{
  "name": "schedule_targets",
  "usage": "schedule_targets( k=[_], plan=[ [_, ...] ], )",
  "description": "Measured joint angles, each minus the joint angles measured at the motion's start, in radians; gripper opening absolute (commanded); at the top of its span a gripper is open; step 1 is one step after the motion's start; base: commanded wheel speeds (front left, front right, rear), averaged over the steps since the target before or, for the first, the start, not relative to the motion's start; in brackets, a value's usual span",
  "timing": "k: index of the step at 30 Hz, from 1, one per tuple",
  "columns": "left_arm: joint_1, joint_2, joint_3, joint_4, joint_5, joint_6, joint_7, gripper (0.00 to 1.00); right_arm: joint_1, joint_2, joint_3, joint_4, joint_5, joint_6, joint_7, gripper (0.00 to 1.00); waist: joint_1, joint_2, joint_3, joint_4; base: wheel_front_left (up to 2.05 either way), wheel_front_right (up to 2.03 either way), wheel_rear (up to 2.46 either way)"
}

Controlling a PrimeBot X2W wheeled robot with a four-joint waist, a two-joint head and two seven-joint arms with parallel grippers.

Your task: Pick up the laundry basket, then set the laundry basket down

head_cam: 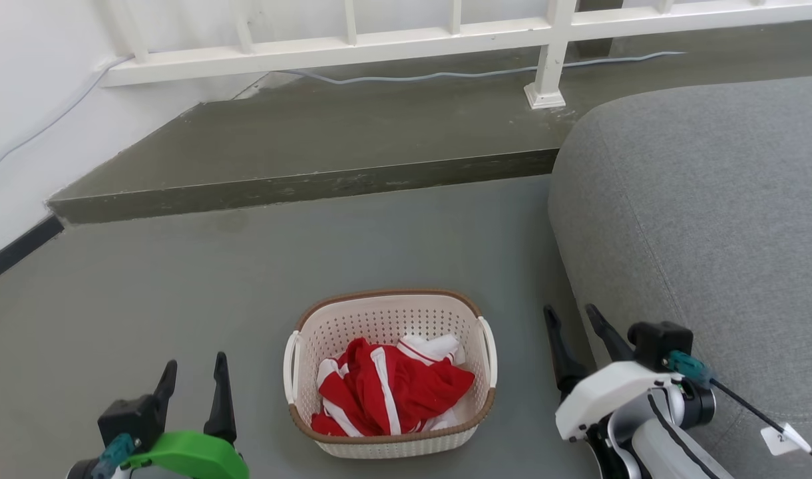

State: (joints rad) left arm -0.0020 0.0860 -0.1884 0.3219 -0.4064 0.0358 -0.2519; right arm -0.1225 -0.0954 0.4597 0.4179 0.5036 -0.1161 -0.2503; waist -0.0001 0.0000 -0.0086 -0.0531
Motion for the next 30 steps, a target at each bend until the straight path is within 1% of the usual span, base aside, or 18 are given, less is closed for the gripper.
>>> schedule_targets(
  k=[15,30],
  plan=[
    [0.045,-0.006,0.019,-0.048,0.007,0.001,0.000,1.00,0.059,0.004,-0.056,-0.060,-0.038,0.000,0.000,1.00,0.0000,0.0000,-0.005,-0.003,0.00,0.00,0.00],
    [0.085,-0.006,0.028,-0.072,0.015,0.001,0.000,1.00,0.096,0.015,-0.085,-0.093,-0.074,-0.002,0.000,1.00,0.0000,0.0000,-0.010,0.001,0.00,0.00,0.00]
  ],
)
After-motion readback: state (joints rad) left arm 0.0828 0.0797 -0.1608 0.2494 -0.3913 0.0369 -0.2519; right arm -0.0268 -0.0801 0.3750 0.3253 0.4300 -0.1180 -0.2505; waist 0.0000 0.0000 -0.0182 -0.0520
